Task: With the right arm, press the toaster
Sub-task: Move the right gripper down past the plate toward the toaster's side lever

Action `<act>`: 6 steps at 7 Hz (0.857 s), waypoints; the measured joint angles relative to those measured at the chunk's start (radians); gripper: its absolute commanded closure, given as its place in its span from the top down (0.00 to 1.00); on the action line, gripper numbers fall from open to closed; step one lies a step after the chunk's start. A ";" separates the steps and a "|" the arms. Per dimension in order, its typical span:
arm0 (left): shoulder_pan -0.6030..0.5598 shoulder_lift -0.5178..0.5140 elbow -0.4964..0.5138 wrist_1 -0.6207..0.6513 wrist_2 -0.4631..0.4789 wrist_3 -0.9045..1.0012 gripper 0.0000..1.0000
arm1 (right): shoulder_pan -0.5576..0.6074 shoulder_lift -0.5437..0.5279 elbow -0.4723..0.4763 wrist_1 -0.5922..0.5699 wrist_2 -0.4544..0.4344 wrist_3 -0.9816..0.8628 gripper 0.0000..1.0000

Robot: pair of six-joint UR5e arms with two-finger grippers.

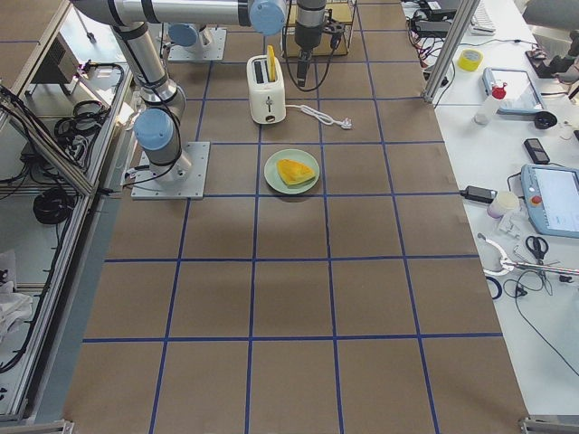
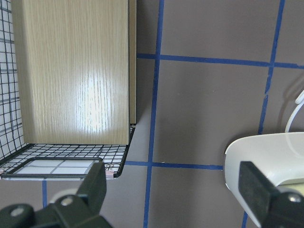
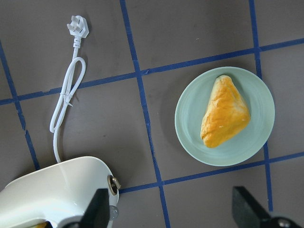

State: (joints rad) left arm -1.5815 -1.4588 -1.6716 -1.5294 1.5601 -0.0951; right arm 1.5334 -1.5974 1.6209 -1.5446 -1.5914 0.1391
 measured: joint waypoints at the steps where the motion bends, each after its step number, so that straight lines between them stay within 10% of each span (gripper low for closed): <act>1: 0.000 0.000 0.000 0.000 0.000 0.000 1.00 | -0.024 0.000 0.012 0.001 0.032 -0.030 0.47; 2: 0.000 0.000 0.000 0.000 0.000 0.000 1.00 | -0.055 0.000 0.030 0.002 0.080 -0.057 0.26; 6: 0.000 0.000 0.000 0.000 0.000 0.000 1.00 | -0.155 0.001 0.139 0.007 0.219 -0.233 0.00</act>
State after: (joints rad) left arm -1.5815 -1.4588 -1.6716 -1.5294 1.5598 -0.0951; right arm 1.3785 -1.5969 1.7596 -1.5372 -1.3720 -0.0942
